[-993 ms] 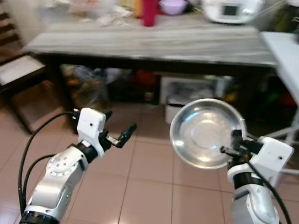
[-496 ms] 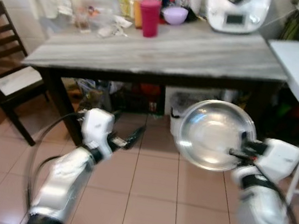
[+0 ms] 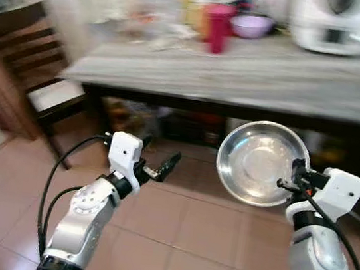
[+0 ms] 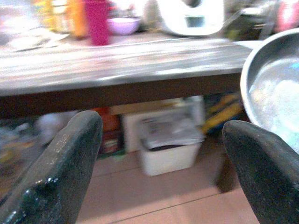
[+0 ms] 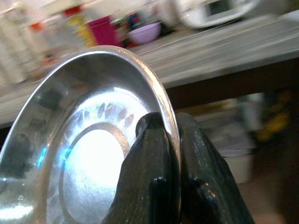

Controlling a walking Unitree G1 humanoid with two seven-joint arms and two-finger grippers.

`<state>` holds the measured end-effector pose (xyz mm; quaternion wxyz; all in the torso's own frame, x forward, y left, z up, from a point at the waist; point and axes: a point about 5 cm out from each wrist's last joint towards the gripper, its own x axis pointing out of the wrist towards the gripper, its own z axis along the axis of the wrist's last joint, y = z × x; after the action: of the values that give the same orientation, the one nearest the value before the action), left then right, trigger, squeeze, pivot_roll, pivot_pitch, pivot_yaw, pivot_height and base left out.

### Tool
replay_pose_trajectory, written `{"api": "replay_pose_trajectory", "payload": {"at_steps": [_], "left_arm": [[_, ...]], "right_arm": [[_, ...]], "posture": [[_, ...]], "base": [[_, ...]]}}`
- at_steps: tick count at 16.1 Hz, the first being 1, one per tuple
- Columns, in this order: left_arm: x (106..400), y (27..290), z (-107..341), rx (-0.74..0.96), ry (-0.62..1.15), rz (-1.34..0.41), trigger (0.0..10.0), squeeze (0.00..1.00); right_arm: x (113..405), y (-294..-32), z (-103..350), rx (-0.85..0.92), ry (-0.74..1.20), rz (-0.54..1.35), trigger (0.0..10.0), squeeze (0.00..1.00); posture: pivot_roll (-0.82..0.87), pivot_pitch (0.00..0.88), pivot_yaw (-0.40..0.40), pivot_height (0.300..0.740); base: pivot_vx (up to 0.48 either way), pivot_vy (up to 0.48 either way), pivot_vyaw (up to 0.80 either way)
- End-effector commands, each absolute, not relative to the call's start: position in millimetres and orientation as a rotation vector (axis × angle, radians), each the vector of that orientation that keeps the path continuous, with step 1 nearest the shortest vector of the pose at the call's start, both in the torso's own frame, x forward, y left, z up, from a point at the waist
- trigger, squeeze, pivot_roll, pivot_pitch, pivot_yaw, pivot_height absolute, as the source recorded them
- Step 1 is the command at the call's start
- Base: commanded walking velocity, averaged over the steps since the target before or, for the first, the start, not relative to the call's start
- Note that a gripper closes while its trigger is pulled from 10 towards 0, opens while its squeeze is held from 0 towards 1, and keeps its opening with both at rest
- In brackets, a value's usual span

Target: Setting the table

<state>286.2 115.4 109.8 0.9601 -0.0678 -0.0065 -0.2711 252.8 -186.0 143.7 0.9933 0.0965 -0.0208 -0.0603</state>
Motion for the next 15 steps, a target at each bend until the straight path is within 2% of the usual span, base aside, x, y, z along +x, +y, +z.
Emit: {"api": "replay_pose_trajectory", "payload": {"at_steps": [1,5,9,12,15], "left_arm": [[287.7,122.1,110.8,-0.122,-0.01,-0.537,10.0,0.0],[286.3,118.4,110.6,-0.121,-0.01,-0.552,10.0,0.0],[285.8,117.4,110.2,-0.124,-0.008,-0.556,10.0,0.0],[285.3,116.2,109.5,-0.127,-0.007,-0.559,10.0,0.0],[284.7,115.1,108.8,-0.13,-0.006,-0.561,10.0,0.0]], "right_arm": [[253.8,-180.1,147.3,0.195,-0.055,-0.103,10.0,0.0],[254.1,-181.3,146.2,0.228,-0.048,-0.117,10.0,0.0],[254.5,-181.6,146.5,0.225,-0.051,-0.115,10.0,0.0],[255.3,-182.0,146.7,0.226,-0.049,-0.114,10.0,0.0],[256.1,-181.3,146.3,0.228,-0.042,-0.11,10.0,0.0]], "posture": [[-0.25,0.025,0.137,0.74],[-0.25,0.022,0.138,0.74],[-0.25,0.022,0.137,0.74],[-0.25,0.02,0.133,0.74],[-0.25,0.02,0.131,0.74]], "base": [[0.345,0.0,0.44],[0.347,0.0,0.11],[0.347,0.0,-0.63],[0.347,0.0,0.0],[0.346,0.0,-0.8]]}}
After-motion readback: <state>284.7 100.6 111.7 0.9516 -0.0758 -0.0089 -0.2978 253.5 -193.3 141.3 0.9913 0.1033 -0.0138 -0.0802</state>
